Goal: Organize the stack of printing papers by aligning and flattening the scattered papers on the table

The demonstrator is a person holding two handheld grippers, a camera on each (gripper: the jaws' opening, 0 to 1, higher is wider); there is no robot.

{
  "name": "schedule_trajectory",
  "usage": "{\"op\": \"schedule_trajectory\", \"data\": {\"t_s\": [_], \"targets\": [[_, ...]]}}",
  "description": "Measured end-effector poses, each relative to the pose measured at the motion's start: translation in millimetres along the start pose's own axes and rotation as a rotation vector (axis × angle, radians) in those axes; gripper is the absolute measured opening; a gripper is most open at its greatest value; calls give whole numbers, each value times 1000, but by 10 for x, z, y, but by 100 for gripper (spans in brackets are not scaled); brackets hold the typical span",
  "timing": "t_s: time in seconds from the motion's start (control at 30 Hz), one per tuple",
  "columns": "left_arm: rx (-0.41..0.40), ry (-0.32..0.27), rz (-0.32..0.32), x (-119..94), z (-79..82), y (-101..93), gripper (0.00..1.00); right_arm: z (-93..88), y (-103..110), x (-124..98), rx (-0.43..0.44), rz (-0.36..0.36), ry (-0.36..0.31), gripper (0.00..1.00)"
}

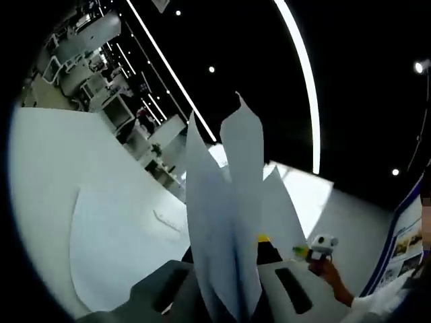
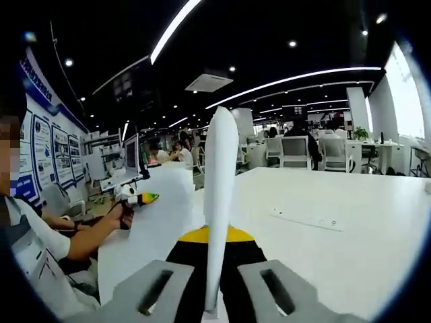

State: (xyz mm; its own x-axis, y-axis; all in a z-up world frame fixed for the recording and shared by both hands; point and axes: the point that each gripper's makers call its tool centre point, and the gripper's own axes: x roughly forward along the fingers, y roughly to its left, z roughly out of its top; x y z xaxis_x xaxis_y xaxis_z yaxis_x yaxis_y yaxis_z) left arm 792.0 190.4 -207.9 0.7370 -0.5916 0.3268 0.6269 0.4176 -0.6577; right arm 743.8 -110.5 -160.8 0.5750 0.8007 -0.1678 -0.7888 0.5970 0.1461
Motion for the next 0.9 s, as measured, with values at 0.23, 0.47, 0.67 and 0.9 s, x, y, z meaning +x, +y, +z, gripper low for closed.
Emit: {"op": "schedule_trajectory", "data": {"t_s": [0.23,0.47,0.67,0.9], "targets": [[-11,20,-2,24,-150,47,6,99,99,-35,-13,19,-18,0],[-29,21,6,-9,-178,106,6,159,219,32,-2,58,-28,0],[-31,14,7,-24,-158,110,6,176,239,64,9,74,-31,0],[-28,13,0,-25,-148,95,6,147,299,133,23,92,-18,0]]}}
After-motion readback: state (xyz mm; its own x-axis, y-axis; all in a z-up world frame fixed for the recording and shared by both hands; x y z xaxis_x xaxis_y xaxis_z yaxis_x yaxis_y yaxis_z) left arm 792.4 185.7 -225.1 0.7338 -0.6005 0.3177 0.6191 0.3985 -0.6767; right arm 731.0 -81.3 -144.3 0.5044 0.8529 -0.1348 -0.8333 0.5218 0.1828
